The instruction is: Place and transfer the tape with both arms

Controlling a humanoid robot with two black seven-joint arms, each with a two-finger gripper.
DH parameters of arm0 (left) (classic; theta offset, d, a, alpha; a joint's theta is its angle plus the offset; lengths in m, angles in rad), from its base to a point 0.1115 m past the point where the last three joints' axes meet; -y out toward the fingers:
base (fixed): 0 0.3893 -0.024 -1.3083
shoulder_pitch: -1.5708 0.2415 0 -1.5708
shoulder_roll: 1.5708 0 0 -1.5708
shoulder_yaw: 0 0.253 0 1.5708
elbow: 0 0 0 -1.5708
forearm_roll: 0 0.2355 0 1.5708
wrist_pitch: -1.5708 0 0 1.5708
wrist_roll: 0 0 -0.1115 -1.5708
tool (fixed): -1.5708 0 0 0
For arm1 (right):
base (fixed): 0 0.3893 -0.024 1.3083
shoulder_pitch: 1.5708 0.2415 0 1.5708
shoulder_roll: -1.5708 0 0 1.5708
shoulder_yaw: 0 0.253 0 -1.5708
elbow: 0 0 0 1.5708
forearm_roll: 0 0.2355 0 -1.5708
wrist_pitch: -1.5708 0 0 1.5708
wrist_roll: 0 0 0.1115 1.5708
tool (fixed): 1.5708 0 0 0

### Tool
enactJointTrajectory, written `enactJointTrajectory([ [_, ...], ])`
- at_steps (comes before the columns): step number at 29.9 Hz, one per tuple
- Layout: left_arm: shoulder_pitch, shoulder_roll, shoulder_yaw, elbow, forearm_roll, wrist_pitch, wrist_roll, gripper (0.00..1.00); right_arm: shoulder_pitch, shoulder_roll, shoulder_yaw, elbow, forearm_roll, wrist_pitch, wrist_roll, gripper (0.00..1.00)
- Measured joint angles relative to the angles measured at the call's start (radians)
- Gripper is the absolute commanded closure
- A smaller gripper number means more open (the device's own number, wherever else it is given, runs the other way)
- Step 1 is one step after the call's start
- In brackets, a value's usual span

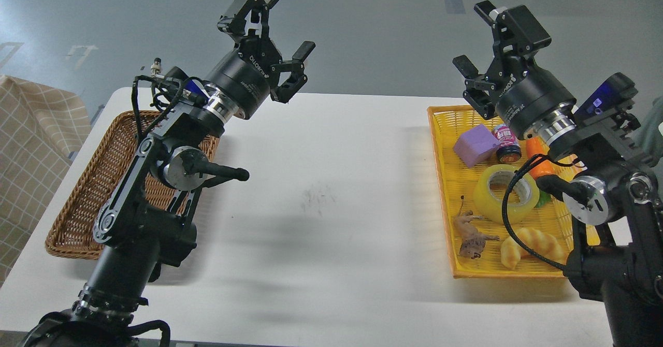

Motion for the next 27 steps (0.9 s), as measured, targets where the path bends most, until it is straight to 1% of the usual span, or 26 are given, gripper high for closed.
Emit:
enactJointTrajectory([
  [10,0.001,0.000,-0.008,-0.001,0.000,0.001,-0.007,0.01,-0.002,0.000,0.003,0.000,0.000,-0.001,0.000,0.00],
  [15,0.008,0.000,-0.008,-0.001,0.000,0.014,-0.007,0.01,-0.005,0.000,0.003,-0.001,0.000,-0.001,0.000,0.00],
  [18,0.012,0.000,-0.008,-0.001,0.000,0.017,-0.007,0.01,-0.007,0.000,0.003,-0.001,0.000,-0.002,0.007,0.00],
  [27,0.032,0.000,-0.020,-0.006,0.000,0.019,-0.006,0.01,-0.045,0.000,0.010,-0.008,-0.003,-0.060,0.007,0.00],
])
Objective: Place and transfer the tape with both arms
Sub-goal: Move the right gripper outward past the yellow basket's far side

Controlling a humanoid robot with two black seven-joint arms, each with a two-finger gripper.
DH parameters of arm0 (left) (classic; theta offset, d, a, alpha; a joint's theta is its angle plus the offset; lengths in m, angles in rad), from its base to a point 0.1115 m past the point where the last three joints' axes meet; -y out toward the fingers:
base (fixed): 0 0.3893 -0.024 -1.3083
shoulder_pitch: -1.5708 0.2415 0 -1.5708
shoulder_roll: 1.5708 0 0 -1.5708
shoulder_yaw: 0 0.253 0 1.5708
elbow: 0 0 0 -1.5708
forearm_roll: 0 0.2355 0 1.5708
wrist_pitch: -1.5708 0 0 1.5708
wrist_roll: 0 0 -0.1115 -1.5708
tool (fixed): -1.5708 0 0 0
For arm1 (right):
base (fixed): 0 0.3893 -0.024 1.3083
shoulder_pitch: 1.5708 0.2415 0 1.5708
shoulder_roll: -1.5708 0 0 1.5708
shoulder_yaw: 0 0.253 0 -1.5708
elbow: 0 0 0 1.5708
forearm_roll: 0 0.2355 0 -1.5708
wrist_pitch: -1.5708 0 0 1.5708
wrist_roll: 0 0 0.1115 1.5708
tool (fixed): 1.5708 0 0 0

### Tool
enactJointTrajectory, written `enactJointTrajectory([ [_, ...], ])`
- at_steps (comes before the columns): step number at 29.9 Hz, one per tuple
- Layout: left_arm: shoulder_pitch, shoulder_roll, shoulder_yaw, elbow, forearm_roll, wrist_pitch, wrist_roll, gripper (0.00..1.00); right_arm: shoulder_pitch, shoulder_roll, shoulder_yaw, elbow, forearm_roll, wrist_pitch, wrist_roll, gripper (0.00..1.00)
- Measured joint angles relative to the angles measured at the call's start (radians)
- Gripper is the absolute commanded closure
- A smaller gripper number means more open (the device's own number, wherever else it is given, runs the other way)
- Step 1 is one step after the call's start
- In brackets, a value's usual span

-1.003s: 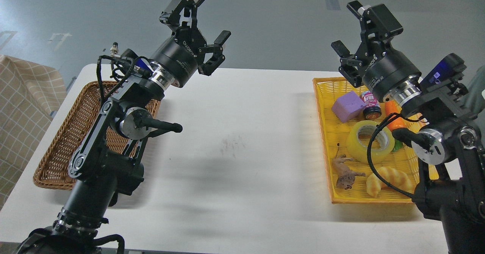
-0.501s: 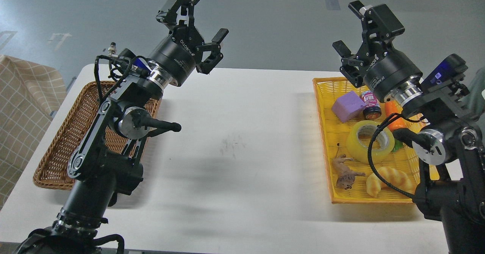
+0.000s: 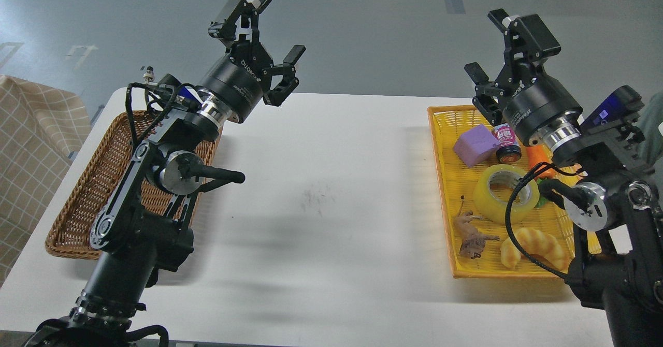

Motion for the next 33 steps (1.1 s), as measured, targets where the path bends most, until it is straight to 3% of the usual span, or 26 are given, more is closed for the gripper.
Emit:
enactJointTrajectory([
  [21,0.023,0.000,-0.003,-0.032,0.001,-0.004,-0.002,0.01,-0.059,-0.016,0.158,0.019,0.008,0.006,0.008,0.00],
  [33,0.030,0.000,-0.006,-0.032,0.002,0.001,-0.001,0.01,-0.143,0.000,0.146,0.051,0.008,-0.002,-0.006,0.00],
])
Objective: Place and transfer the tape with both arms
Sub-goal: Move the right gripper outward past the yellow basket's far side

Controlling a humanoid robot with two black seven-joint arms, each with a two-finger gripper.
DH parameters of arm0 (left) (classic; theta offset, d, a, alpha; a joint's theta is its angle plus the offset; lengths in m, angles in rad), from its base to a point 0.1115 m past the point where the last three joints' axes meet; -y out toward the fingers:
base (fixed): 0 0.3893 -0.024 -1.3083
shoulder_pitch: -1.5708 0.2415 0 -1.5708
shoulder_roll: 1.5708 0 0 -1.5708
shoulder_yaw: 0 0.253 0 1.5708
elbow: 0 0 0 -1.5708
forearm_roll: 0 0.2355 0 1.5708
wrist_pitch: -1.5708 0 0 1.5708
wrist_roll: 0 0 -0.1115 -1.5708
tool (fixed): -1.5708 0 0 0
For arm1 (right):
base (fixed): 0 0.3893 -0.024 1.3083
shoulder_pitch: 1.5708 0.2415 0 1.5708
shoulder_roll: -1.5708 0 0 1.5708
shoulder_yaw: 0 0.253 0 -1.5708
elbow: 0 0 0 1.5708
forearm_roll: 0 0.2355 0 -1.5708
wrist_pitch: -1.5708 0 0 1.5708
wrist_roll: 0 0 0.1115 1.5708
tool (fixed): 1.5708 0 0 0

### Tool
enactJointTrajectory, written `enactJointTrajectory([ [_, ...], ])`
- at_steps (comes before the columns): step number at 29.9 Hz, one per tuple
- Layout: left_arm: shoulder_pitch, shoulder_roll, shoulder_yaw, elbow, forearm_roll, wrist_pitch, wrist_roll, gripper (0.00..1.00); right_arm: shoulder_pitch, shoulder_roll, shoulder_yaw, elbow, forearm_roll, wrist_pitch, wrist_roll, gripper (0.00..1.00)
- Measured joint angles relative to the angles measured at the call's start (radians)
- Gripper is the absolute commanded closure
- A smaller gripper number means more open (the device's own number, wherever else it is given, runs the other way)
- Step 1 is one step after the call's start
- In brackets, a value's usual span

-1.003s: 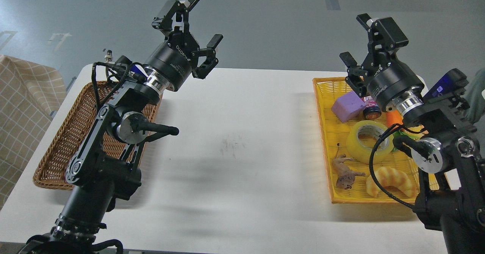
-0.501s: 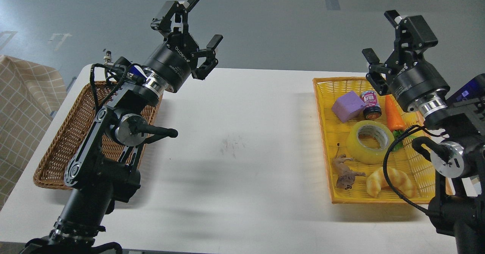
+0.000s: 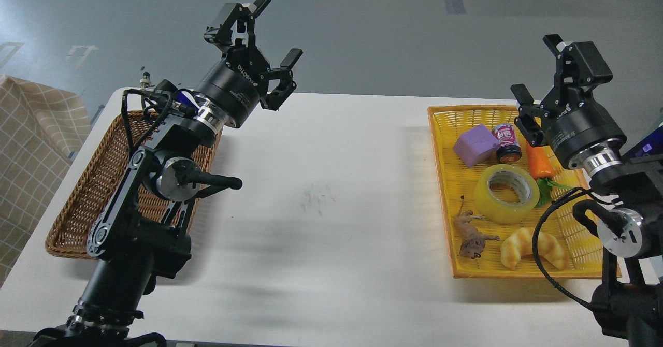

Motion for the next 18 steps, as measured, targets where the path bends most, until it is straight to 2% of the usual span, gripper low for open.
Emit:
enactJointTrajectory([
  [10,0.016,0.001,-0.002,-0.018,0.001,0.001,0.001,0.01,-0.036,0.000,0.000,0.004,0.000,-0.005,-0.004,0.00],
  [12,0.021,0.000,-0.002,-0.020,0.001,0.001,0.001,0.01,-0.036,0.000,0.001,0.009,0.000,-0.006,-0.005,0.04],
  [15,0.025,0.001,-0.002,-0.021,0.001,0.001,0.001,0.01,-0.045,0.000,0.007,0.028,0.000,-0.006,-0.006,0.18],
  [18,0.026,0.003,-0.003,-0.021,0.002,0.001,0.001,0.01,-0.054,-0.012,0.017,0.033,-0.002,-0.006,-0.006,0.18],
])
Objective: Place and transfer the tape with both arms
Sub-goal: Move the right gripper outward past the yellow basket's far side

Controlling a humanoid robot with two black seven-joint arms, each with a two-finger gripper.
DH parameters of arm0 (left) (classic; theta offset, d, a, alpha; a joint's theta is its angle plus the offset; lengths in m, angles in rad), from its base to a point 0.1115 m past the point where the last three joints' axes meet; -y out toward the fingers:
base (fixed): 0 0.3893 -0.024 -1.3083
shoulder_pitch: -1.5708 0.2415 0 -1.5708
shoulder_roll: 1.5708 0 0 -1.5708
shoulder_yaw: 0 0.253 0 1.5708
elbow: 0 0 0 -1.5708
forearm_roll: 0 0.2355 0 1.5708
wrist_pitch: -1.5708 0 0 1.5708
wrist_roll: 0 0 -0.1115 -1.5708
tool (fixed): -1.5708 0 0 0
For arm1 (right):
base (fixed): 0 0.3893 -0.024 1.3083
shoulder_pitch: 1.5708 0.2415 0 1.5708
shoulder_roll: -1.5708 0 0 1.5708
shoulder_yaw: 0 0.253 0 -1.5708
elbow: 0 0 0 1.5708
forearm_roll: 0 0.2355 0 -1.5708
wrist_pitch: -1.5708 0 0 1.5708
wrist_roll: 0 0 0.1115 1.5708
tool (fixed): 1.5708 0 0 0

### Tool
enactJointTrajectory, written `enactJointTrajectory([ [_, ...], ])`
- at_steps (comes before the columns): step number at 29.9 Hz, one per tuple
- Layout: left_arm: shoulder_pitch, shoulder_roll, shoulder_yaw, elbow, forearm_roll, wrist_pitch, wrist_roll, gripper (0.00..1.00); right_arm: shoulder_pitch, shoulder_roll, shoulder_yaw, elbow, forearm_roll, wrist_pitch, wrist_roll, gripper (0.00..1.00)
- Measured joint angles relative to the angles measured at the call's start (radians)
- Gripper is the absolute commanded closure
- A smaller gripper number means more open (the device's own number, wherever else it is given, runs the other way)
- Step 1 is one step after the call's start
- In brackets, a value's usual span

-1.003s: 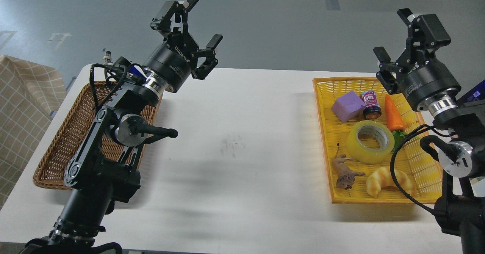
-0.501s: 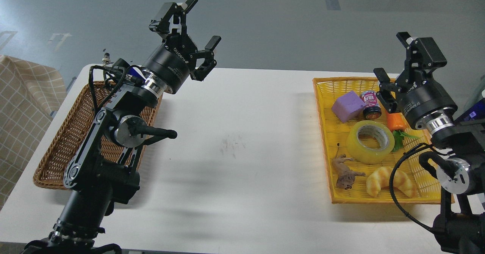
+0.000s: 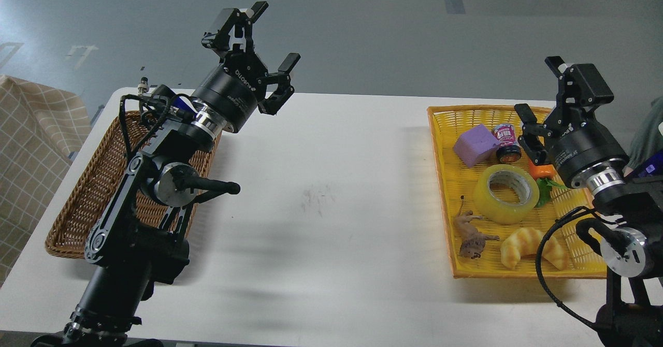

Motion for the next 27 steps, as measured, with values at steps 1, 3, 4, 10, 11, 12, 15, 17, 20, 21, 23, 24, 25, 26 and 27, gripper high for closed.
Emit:
enactJointTrajectory([
  [1,0.000,0.001,0.000,0.000,0.000,0.000,0.000,0.01,-0.001,-0.006,0.005,0.001,-0.001,0.000,0.000,0.18],
  [3,0.000,0.002,-0.001,0.000,0.000,0.000,0.000,0.01,-0.002,-0.026,0.017,0.001,-0.002,-0.001,0.001,0.19],
  [4,0.001,0.003,-0.004,0.000,0.000,0.000,0.000,0.01,-0.002,-0.046,0.021,0.001,-0.002,-0.001,0.001,0.19],
  [10,0.010,0.003,-0.021,0.000,-0.001,-0.003,-0.002,0.01,-0.005,-0.221,0.017,0.002,-0.021,0.007,0.002,0.24],
  [11,0.013,0.003,-0.021,0.000,-0.001,-0.003,-0.002,0.01,-0.005,-0.254,0.013,-0.001,-0.024,0.010,0.002,0.22],
  [12,0.016,0.002,-0.021,0.000,-0.001,-0.004,-0.002,0.01,-0.005,-0.279,0.010,-0.002,-0.025,0.013,0.002,0.18],
  [15,0.027,0.001,-0.022,0.000,-0.002,-0.005,-0.002,0.01,-0.007,-0.345,0.007,-0.007,-0.026,0.033,0.009,0.05],
  [17,0.034,0.002,-0.022,0.000,-0.002,-0.007,-0.002,0.01,-0.009,-0.378,0.008,-0.011,-0.027,0.051,0.021,0.03],
  [20,0.038,0.009,-0.022,-0.001,-0.002,-0.011,-0.002,0.01,-0.010,-0.414,0.008,-0.011,-0.030,0.067,0.046,0.02],
  [21,0.038,0.014,-0.023,-0.004,-0.002,-0.011,-0.002,0.01,-0.010,-0.429,0.008,-0.011,-0.030,0.074,0.058,0.01],
  [23,0.038,0.028,-0.026,-0.011,-0.002,-0.014,-0.002,0.01,-0.009,-0.471,0.007,-0.010,-0.035,0.094,0.092,0.01],
  [24,0.038,0.035,-0.027,-0.014,-0.003,-0.016,-0.002,0.01,-0.008,-0.491,0.006,-0.008,-0.041,0.102,0.108,0.01],
  [25,0.038,0.041,-0.027,-0.015,-0.003,-0.016,-0.002,0.01,-0.007,-0.505,0.005,-0.006,-0.051,0.108,0.119,0.01],
  [26,0.038,0.048,-0.028,-0.016,-0.003,-0.017,-0.002,0.01,-0.006,-0.522,0.004,-0.006,-0.073,0.116,0.134,0.01],
  [27,0.039,0.054,-0.028,-0.016,-0.003,-0.017,-0.002,0.01,-0.006,-0.537,0.003,-0.006,-0.101,0.125,0.148,0.00],
])
